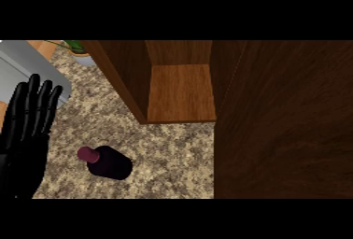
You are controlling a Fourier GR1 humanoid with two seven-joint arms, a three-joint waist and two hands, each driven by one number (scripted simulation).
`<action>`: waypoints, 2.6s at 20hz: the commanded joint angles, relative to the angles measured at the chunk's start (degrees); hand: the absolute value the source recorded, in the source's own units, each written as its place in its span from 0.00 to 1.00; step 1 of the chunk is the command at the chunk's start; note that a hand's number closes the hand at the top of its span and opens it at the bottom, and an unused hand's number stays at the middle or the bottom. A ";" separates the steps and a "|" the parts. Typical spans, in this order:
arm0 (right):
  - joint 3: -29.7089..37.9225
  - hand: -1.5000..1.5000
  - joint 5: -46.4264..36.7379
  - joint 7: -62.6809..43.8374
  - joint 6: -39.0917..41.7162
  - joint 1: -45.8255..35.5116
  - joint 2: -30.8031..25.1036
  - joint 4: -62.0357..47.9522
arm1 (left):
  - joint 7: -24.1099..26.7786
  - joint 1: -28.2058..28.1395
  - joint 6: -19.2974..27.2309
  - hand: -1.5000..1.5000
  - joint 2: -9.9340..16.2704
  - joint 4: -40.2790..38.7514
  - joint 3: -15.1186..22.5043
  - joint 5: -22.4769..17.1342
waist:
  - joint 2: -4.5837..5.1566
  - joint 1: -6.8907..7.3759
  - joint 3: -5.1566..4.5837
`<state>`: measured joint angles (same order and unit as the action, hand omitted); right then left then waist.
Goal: Pick up the wine, place it into the cabinet and close the cabinet
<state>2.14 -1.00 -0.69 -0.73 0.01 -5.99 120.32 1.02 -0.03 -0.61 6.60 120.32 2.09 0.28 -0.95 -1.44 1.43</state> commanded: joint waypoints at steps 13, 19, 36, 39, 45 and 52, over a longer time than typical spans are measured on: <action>-15.21 0.00 8.84 -8.87 10.94 14.66 -1.32 16.88 | -25.93 2.39 -14.43 0.00 0.89 5.50 18.37 -27.34 | 0.50 0.71 -1.40; -18.74 0.00 8.93 -17.59 8.53 18.12 -1.27 28.94 | -38.71 6.63 -6.33 0.00 0.70 14.80 17.82 -29.86 | 0.73 0.87 -1.43; -17.84 0.00 10.16 -18.65 7.47 19.03 -2.88 31.42 | -49.16 4.64 4.74 0.00 -0.24 29.03 24.01 -23.75 | 0.34 1.47 -1.36; -19.93 0.00 7.71 -23.64 4.45 15.07 -1.93 32.92 | -50.04 7.80 4.96 0.00 0.23 28.64 21.37 -25.03 | 0.38 1.81 -1.49; -19.72 0.00 8.40 -25.84 4.22 16.13 -3.63 35.03 | -51.42 9.33 6.62 0.00 1.05 29.42 19.63 -23.72 | 0.23 1.88 -1.48; -20.08 0.00 8.31 -25.52 3.60 15.70 -3.94 35.19 | -55.02 11.75 8.32 0.00 2.67 28.89 14.44 -24.62 | 0.30 1.56 -1.42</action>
<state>-19.27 4.76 -21.28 3.25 13.35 -8.32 143.86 -49.93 11.85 5.39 8.15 136.52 18.13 -23.48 -0.62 0.18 -0.05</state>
